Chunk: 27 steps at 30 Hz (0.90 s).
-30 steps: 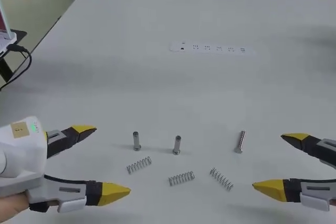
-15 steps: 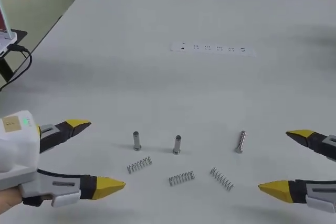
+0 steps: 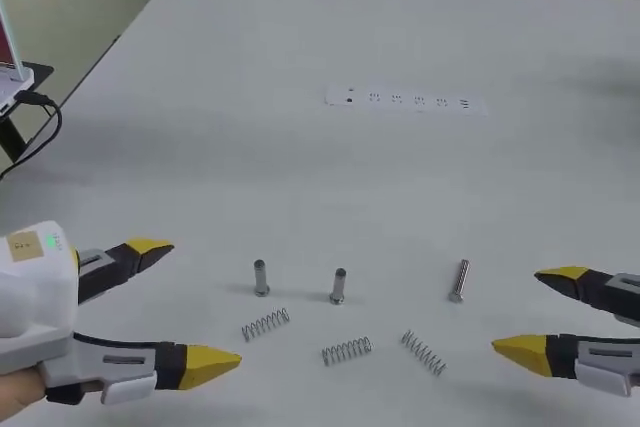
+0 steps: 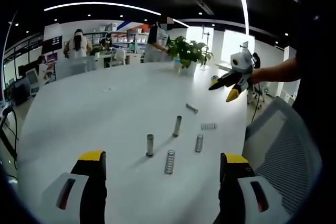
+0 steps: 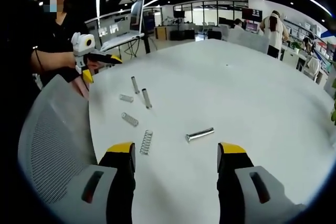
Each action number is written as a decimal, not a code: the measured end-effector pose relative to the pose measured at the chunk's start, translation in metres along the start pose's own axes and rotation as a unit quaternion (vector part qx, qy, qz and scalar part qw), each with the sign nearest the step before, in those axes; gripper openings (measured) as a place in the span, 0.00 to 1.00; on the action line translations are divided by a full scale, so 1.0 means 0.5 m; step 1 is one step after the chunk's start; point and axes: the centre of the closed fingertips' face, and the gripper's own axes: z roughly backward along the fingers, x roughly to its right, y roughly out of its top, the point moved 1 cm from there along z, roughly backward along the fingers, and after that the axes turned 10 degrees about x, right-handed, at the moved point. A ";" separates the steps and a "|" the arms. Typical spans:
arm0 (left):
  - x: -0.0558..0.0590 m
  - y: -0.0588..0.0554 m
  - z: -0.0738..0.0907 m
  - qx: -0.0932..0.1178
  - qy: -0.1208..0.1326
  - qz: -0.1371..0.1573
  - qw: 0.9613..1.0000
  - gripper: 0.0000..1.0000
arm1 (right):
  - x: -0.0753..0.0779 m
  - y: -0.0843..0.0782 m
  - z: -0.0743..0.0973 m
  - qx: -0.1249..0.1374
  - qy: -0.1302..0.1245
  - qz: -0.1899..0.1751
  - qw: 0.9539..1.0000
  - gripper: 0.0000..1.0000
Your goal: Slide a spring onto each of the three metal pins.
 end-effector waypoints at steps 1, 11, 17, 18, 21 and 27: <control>0.000 0.000 0.000 0.000 0.000 0.001 1.000 0.86 | 0.002 -0.003 -0.003 -0.006 -0.001 -0.004 1.000 0.61; -0.003 0.002 0.007 0.001 0.004 0.005 1.000 0.85 | 0.020 -0.010 -0.025 -0.032 -0.019 -0.082 0.996 0.48; 0.002 -0.007 0.008 -0.007 0.002 0.006 1.000 0.83 | 0.052 -0.014 -0.038 -0.061 -0.049 -0.126 0.989 0.39; 0.004 -0.009 0.008 -0.008 0.002 0.005 1.000 0.83 | 0.055 -0.015 -0.041 -0.063 -0.051 -0.135 0.988 0.38; 0.007 -0.013 0.007 -0.010 0.000 0.006 1.000 0.83 | 0.067 -0.010 -0.054 -0.069 -0.059 -0.153 0.984 0.36; 0.008 -0.018 0.009 -0.013 0.000 0.007 1.000 0.82 | 0.079 -0.015 -0.080 -0.104 -0.069 -0.176 0.976 0.35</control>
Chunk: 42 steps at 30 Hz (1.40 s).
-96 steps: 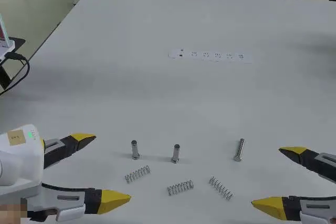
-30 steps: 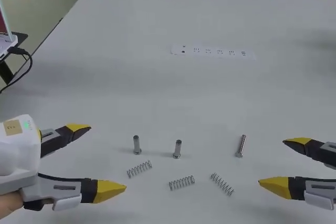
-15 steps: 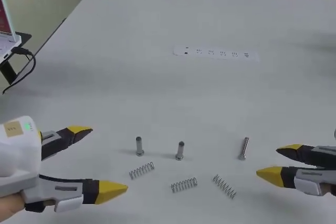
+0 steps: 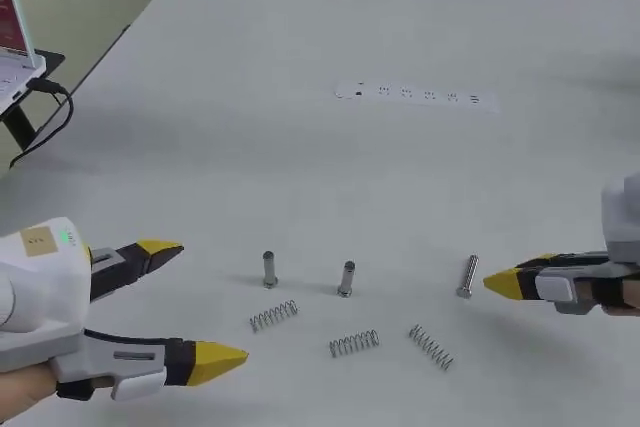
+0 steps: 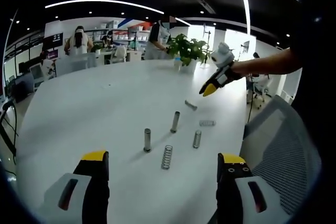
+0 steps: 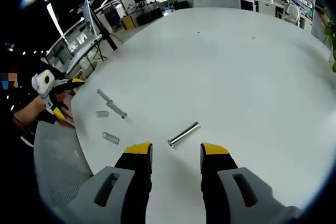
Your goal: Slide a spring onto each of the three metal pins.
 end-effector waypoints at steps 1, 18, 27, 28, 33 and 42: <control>-0.001 -0.001 0.001 0.000 0.001 0.000 1.000 0.81 | 0.000 0.000 -0.006 -0.007 0.000 -0.008 1.000 0.36; -0.003 -0.020 0.007 -0.010 0.002 0.005 1.000 0.79 | 0.025 0.009 -0.064 -0.047 -0.048 -0.085 0.994 0.30; -0.005 -0.026 0.007 -0.010 0.001 0.007 1.000 0.79 | 0.043 0.009 -0.089 -0.069 -0.075 -0.121 0.987 0.23; -0.006 -0.027 0.007 -0.009 0.001 0.007 1.000 0.78 | 0.045 0.008 -0.090 -0.071 -0.077 -0.121 0.987 0.23; -0.007 -0.034 0.010 -0.011 0.003 0.011 1.000 0.78 | 0.060 0.001 -0.103 -0.089 -0.086 -0.137 0.983 0.20; -0.004 -0.048 0.015 -0.017 0.004 0.013 1.000 0.78 | 0.064 -0.008 -0.115 -0.110 -0.099 -0.136 0.980 0.14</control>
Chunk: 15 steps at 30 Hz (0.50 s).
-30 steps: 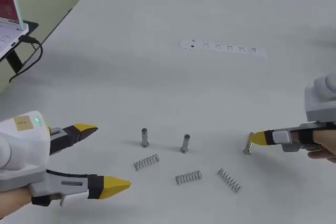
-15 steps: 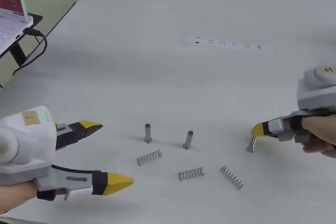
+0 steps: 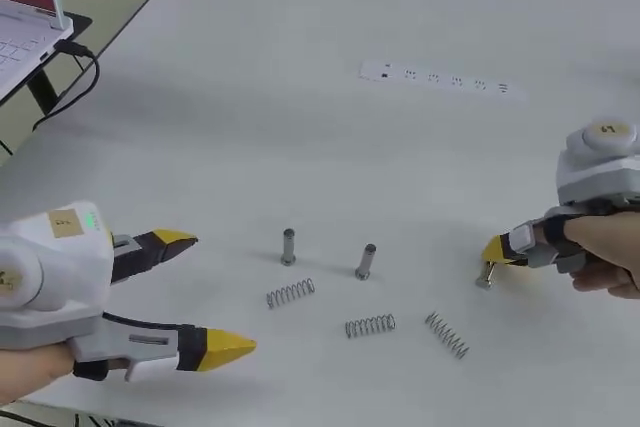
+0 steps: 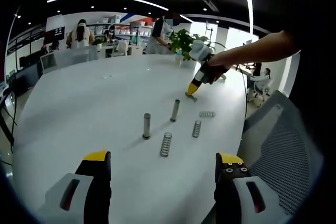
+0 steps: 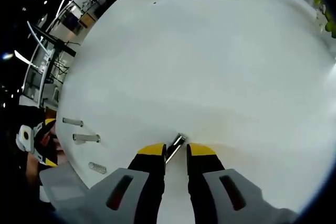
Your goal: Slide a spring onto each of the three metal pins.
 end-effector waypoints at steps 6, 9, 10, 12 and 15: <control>0.003 -0.003 -0.002 -0.001 -0.003 0.001 1.000 0.78 | -0.003 -0.001 -0.002 -0.013 -0.014 0.009 1.000 0.11; 0.004 -0.005 -0.003 -0.002 -0.004 0.001 1.000 0.78 | -0.005 -0.004 -0.002 -0.017 -0.019 0.016 1.000 0.10; 0.004 -0.005 -0.004 -0.002 -0.005 0.001 1.000 0.78 | -0.006 -0.004 -0.003 -0.019 -0.020 0.019 0.999 0.10; 0.007 -0.004 -0.005 -0.001 -0.006 0.001 1.000 0.78 | -0.004 -0.006 -0.002 -0.021 -0.023 0.021 0.999 0.10; 0.008 -0.004 -0.006 -0.002 -0.007 0.001 1.000 0.78 | -0.003 -0.008 -0.001 -0.025 -0.029 0.016 0.999 0.09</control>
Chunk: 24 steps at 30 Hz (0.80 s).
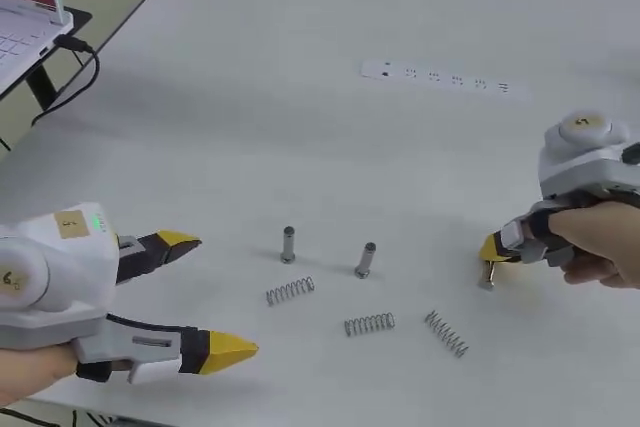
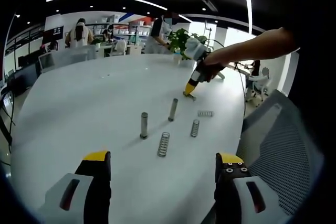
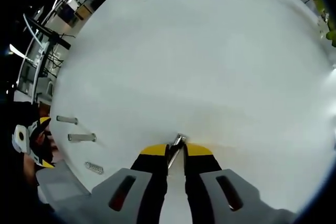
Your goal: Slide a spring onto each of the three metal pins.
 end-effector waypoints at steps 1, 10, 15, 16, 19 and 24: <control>0.000 0.001 -0.001 0.001 0.000 -0.001 1.000 0.79 | 0.001 -0.001 0.000 -0.001 -0.002 -0.001 1.000 0.08; -0.004 0.006 0.003 0.007 -0.003 -0.005 1.000 0.84 | 0.002 -0.004 0.002 -0.004 -0.013 0.006 1.000 0.05; -0.005 0.007 0.006 0.013 -0.003 -0.002 1.000 0.87 | 0.002 -0.004 0.002 -0.001 -0.009 0.014 1.000 0.05; -0.005 0.007 0.005 0.014 -0.003 -0.003 1.000 0.88 | 0.001 -0.004 0.002 -0.001 -0.009 0.014 1.000 0.05; -0.003 0.009 0.005 0.017 -0.005 -0.002 1.000 0.90 | 0.003 -0.003 0.002 0.002 -0.006 0.018 1.000 0.05; -0.005 0.010 0.003 0.014 -0.005 -0.003 1.000 0.89 | -0.004 -0.008 0.004 0.007 0.006 0.036 0.999 0.05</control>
